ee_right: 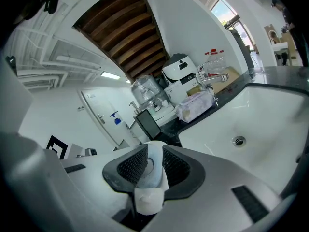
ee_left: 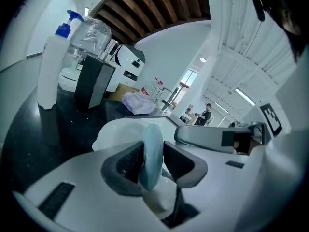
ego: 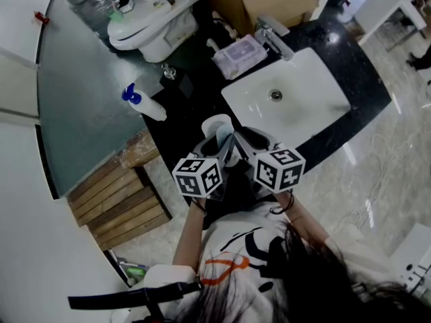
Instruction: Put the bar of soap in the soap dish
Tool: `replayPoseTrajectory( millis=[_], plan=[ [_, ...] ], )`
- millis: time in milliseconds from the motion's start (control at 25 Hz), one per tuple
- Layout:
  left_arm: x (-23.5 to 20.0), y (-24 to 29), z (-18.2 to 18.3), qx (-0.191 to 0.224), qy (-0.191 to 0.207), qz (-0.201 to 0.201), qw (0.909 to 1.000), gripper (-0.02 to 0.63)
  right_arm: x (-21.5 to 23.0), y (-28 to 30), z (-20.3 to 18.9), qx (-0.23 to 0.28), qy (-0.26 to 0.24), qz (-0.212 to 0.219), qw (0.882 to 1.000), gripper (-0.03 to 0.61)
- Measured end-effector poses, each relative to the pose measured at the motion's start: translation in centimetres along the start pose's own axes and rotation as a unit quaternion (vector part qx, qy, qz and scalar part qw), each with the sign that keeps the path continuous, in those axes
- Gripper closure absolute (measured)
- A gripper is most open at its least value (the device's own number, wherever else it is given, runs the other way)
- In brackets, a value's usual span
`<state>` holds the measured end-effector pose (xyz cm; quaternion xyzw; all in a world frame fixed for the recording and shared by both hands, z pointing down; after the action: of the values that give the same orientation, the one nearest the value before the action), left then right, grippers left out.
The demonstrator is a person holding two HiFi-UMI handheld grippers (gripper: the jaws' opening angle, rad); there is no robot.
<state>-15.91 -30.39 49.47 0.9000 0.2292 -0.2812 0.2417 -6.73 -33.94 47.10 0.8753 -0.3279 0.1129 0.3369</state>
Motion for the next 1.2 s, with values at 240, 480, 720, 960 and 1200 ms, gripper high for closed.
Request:
replayPoseTrajectory(
  millis=[240, 480, 720, 960, 1200],
  plan=[
    [-0.1, -0.5, 0.4, -0.003, -0.009, 0.01, 0.9999, 0.495, 0.1, 0.0, 0.2, 0.003, 0.002, -0.004, 1.0, 0.476],
    [-0.6, -1.7, 1.1, -0.001, 0.008, 0.035, 0.9993, 0.488, -0.2, 0.2, 0.0, -0.001, 0.001, -0.004, 1.0, 0.476],
    [-0.6, -2.5, 2.0, -0.017, 0.048, 0.063, 0.9967, 0.471, -0.5, 0.2, -0.2, -0.001, 0.0, -0.002, 1.0, 0.476],
    [-0.6, -3.3, 2.7, 0.016, 0.025, 0.052, 0.9982, 0.471, -0.9, 0.0, -0.3, 0.001, -0.003, 0.0, 1.0, 0.476],
    [-0.6, -3.8, 2.5, 0.019, 0.02, 0.048, 0.9985, 0.471, -1.1, -0.3, -0.4, 0.004, -0.005, 0.0, 1.0, 0.476]
  ],
)
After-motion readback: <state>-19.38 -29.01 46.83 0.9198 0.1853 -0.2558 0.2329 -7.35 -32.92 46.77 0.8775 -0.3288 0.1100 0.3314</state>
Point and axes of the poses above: the fingertips, and each gripper's own axes: y forward along the fingers, x to its right, z out of its top, the point moved 5 cm from there along -y, backward along the fingers, and after that the axes turned 13 degrees about -z, right-handed, at the moved point
